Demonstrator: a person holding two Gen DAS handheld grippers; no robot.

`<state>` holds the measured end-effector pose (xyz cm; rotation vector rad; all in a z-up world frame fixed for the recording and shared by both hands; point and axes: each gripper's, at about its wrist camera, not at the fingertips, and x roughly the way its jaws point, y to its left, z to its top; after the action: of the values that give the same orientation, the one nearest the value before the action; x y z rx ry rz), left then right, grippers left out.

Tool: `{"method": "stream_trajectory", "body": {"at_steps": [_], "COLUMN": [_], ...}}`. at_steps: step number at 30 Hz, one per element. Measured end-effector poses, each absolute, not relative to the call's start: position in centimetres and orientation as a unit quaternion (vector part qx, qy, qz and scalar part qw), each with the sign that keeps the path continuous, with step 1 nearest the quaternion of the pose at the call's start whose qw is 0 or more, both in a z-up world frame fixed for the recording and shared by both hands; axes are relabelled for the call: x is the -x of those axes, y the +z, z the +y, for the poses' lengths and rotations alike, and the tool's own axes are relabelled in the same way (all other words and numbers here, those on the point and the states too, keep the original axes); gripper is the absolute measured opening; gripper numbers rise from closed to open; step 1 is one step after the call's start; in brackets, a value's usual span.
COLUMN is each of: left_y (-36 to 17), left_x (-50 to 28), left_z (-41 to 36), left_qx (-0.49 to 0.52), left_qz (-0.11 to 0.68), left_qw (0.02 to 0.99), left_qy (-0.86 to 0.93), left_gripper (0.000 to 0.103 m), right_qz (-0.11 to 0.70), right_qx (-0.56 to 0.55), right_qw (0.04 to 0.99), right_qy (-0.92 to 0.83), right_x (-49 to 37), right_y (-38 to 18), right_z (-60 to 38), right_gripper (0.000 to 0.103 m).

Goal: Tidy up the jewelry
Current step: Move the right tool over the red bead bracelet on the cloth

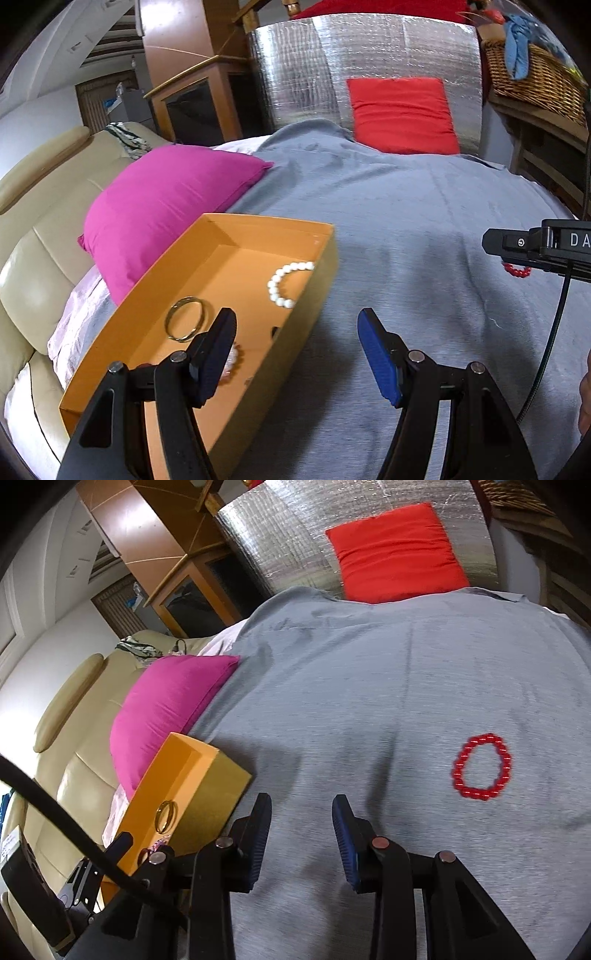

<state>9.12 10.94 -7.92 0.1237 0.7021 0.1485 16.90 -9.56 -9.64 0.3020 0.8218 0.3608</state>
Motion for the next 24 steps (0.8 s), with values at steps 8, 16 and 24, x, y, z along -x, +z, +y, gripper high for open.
{"method": "stream_trajectory", "body": {"at_steps": [8,16,24], "left_y": [-8.4,-8.9,-10.2], "left_x": [-9.4,-9.7,-10.6], "left_z": [8.2,5.8,3.6], "left_qx": [-0.076,-0.09,-0.1], "left_qz": [0.348,0.355,0.381], "left_qw": [0.933,0.93,0.919], "left_qy": [0.052,0.035,0.002], "left_gripper": [0.069,0.069,0.069], "right_qz": [0.396,0.394,0.388], "right_qx": [-0.16,-0.172,-0.205], "right_qw": [0.891,0.893,0.892], "right_qy": [0.156,0.137,0.105], "right_x": [-16.7,-16.4,-16.2], "right_y": [-9.7,-9.8,-9.9], "right_z": [-12.7,-15.9,-20.5], "right_gripper": [0.037,0.037,0.037]}}
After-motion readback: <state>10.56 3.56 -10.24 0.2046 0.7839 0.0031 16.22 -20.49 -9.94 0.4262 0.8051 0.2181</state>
